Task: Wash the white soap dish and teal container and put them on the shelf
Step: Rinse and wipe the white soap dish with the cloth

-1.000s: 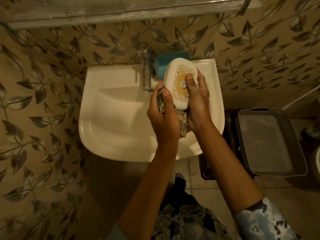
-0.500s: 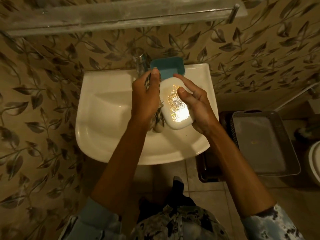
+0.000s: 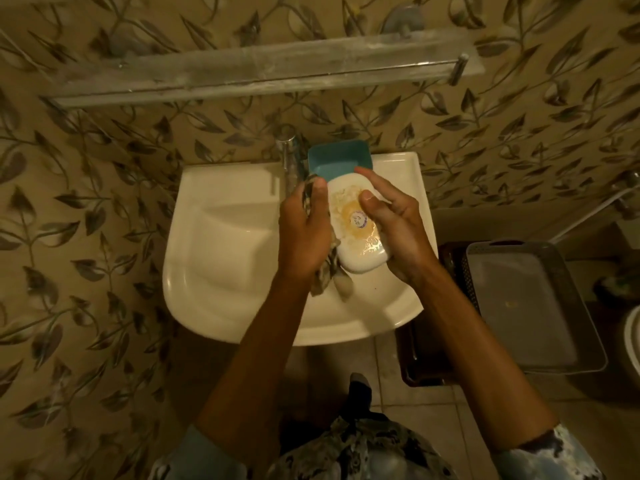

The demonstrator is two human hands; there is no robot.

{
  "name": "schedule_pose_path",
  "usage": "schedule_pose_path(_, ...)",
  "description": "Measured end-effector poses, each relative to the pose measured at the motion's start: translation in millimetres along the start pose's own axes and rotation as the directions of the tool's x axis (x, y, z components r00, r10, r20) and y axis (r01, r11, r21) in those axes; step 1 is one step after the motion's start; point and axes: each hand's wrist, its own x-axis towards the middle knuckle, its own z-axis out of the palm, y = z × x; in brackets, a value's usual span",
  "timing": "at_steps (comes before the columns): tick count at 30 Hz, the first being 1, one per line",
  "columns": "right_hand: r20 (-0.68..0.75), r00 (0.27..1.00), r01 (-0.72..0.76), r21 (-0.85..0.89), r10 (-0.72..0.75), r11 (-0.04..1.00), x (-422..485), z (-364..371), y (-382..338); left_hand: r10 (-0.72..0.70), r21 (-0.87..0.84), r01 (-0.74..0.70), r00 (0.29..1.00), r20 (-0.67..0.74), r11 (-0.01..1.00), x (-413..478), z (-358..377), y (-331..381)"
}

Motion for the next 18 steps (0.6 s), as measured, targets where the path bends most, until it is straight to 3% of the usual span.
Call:
schedule_pose_path(2,0.084,0.996,-0.013,0.007,0.013,1.0,-2.9,-0.7,-4.0,0.034,0.06,-0.034,0.999,-0.006,0.998,13.8,-8.4,11.2)
schedule_pose_path(4,0.067,0.997,0.039,0.018,-0.041,0.999,-2.3,3.4,-7.9,0.035,0.045,-0.034,0.999,-0.025,0.998,18.5,-9.9,20.9)
schedule_pose_path(6,-0.057,0.991,0.122,0.034,-0.12,0.992,3.5,11.0,-10.6,-0.003,-0.023,0.002,0.999,-0.041,1.0,9.9,-3.4,24.6)
schedule_pose_path(9,-0.304,0.94,0.181,0.066,-0.153,0.981,13.8,17.4,-15.2,-0.059,-0.084,0.063,0.997,0.05,0.994,-21.2,14.5,17.8)
schedule_pose_path(11,-0.356,0.924,0.177,0.081,-0.137,0.981,18.0,15.4,-17.1,-0.069,-0.132,0.078,0.995,0.067,0.988,-37.2,20.8,14.8)
schedule_pose_path(18,-0.022,0.998,0.063,-0.011,-0.063,0.998,13.5,6.3,-21.0,-0.079,-0.228,0.081,0.997,0.016,0.97,-18.0,-2.6,23.1)
